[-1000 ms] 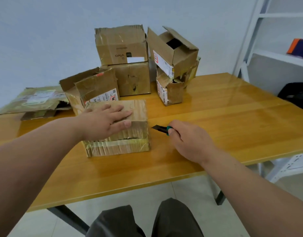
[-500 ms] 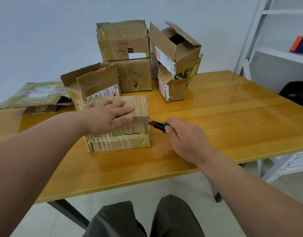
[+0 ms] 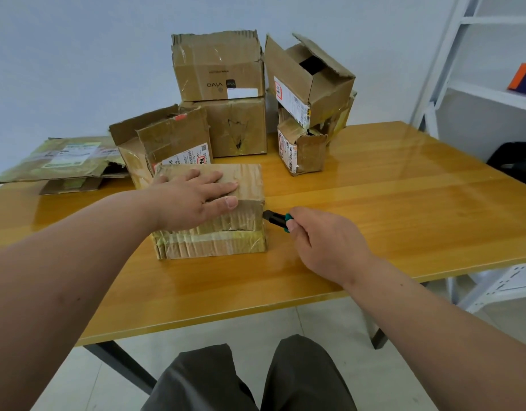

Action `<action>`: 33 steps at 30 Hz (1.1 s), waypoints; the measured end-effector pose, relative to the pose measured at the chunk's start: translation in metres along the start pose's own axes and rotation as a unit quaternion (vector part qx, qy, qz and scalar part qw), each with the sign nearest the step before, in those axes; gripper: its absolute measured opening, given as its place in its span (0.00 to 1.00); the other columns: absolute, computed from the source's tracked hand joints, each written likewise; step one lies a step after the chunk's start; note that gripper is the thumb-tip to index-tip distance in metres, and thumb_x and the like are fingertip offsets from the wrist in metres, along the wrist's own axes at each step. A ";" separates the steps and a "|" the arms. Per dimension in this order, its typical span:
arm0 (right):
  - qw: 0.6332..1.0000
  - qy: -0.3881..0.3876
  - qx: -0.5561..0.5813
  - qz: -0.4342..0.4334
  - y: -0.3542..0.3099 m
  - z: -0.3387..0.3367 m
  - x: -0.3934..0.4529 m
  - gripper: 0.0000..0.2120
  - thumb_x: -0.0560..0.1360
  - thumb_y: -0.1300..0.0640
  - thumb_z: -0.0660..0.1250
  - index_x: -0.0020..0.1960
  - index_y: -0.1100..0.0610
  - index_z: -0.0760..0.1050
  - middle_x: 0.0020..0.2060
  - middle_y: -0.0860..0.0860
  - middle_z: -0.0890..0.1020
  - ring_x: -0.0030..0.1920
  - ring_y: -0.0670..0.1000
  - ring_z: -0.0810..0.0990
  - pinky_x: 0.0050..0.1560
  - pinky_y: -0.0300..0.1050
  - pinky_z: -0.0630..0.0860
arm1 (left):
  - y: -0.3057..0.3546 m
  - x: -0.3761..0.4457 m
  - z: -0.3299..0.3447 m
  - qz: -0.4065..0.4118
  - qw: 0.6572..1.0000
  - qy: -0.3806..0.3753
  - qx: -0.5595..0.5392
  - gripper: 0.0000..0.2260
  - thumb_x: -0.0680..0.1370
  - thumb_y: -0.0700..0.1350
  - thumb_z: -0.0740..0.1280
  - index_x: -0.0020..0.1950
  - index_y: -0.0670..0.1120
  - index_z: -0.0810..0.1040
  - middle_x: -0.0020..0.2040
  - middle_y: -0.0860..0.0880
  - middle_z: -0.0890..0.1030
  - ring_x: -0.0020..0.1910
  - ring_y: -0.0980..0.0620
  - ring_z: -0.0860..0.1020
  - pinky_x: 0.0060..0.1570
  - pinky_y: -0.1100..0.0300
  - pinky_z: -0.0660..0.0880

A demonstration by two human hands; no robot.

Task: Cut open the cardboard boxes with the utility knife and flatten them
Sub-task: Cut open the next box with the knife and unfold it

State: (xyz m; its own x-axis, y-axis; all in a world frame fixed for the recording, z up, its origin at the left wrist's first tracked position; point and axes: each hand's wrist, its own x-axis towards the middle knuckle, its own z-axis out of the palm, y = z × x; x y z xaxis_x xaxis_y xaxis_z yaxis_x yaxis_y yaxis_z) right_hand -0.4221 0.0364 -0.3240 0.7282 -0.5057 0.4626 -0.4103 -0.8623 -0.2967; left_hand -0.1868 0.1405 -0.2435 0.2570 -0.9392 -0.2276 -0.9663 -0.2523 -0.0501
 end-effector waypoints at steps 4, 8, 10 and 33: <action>0.999 -0.034 -0.040 0.002 0.004 0.000 -0.003 0.07 0.82 0.49 0.58 0.46 0.49 0.67 0.31 0.42 0.68 0.29 0.47 0.68 0.28 0.44 0.60 | -0.001 0.001 0.000 0.002 1.000 0.000 0.000 0.38 0.64 0.76 0.33 0.74 0.70 0.44 0.79 0.60 0.44 0.78 0.50 0.42 0.73 0.35 0.42; 0.995 -0.061 -0.075 0.001 0.006 0.001 -0.007 0.09 0.82 0.47 0.55 0.45 0.48 0.65 0.32 0.43 0.69 0.30 0.46 0.69 0.27 0.44 0.59 | -0.003 0.002 0.002 0.006 1.000 0.003 0.001 0.38 0.64 0.76 0.33 0.74 0.70 0.44 0.79 0.60 0.44 0.78 0.50 0.42 0.72 0.35 0.43; 0.995 -0.068 -0.069 0.002 0.006 0.000 -0.006 0.09 0.82 0.47 0.55 0.44 0.48 0.65 0.32 0.44 0.70 0.30 0.47 0.69 0.27 0.44 0.61 | -0.004 0.002 0.002 0.006 1.000 0.001 0.002 0.38 0.64 0.76 0.33 0.74 0.70 0.44 0.79 0.60 0.44 0.78 0.50 0.42 0.72 0.35 0.43; 0.986 -0.090 -0.124 0.063 0.011 -0.006 -0.009 0.09 0.81 0.46 0.56 0.45 0.48 0.67 0.31 0.44 0.72 0.30 0.47 0.71 0.26 0.43 0.61 | 0.001 -0.007 -0.010 -0.021 0.977 0.043 -0.206 0.24 0.73 0.68 0.62 0.61 0.54 0.68 0.64 0.49 0.73 0.57 0.49 0.76 0.58 0.47 0.75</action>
State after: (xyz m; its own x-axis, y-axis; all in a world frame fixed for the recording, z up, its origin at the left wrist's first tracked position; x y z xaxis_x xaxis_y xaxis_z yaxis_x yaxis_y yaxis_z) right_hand -0.4369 0.0314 -0.3262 0.7399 -0.6152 0.2722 -0.6090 -0.7844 -0.1177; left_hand -0.1898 0.1448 -0.2326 0.3142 -0.9374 -0.1499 -0.8728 -0.3474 0.3429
